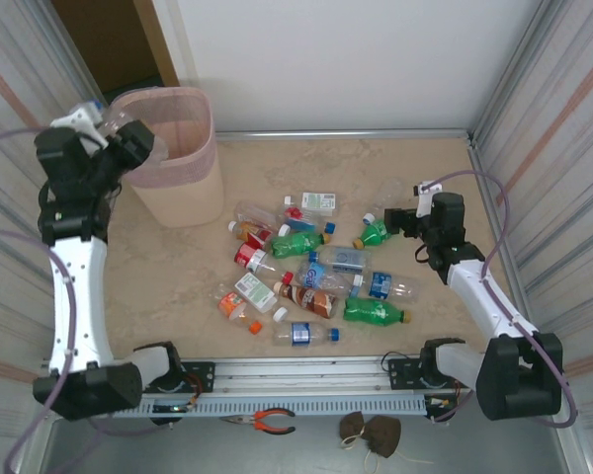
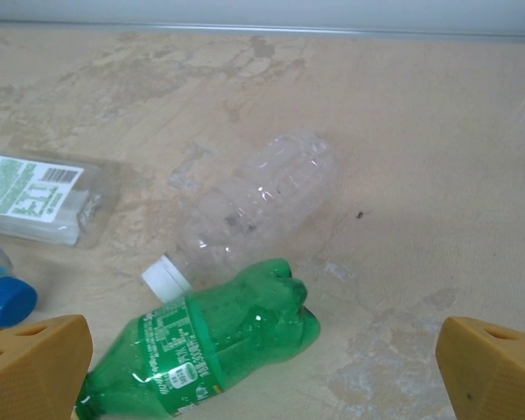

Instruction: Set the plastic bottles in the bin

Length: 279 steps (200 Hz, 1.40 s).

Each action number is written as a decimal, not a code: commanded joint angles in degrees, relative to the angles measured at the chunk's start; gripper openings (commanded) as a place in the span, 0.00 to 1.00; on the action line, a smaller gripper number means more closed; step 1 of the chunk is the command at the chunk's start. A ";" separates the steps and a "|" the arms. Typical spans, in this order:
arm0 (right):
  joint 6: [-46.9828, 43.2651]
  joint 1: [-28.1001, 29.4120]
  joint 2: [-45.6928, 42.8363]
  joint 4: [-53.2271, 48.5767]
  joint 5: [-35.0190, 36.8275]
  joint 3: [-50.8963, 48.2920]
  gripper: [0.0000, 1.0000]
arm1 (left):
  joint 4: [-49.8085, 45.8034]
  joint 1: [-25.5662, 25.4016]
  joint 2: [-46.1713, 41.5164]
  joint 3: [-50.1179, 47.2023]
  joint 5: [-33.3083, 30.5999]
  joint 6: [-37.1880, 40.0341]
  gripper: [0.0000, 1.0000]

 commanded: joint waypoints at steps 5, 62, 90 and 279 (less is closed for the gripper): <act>-0.80 0.65 -2.77 -3.45 -1.70 2.46 0.99 | -9.18 -3.03 8.73 11.44 -4.88 10.58 0.53; -1.93 0.91 -5.68 -6.76 -1.09 3.37 0.99 | -21.38 -6.16 30.65 35.09 -9.73 18.07 0.51; -1.93 1.00 -6.09 -6.85 -0.62 3.06 0.99 | -27.81 -6.70 39.72 44.03 -12.75 21.15 0.51; -1.22 2.34 -4.29 -6.44 -0.06 2.45 0.99 | -56.68 -10.50 59.39 53.27 -18.86 30.80 0.54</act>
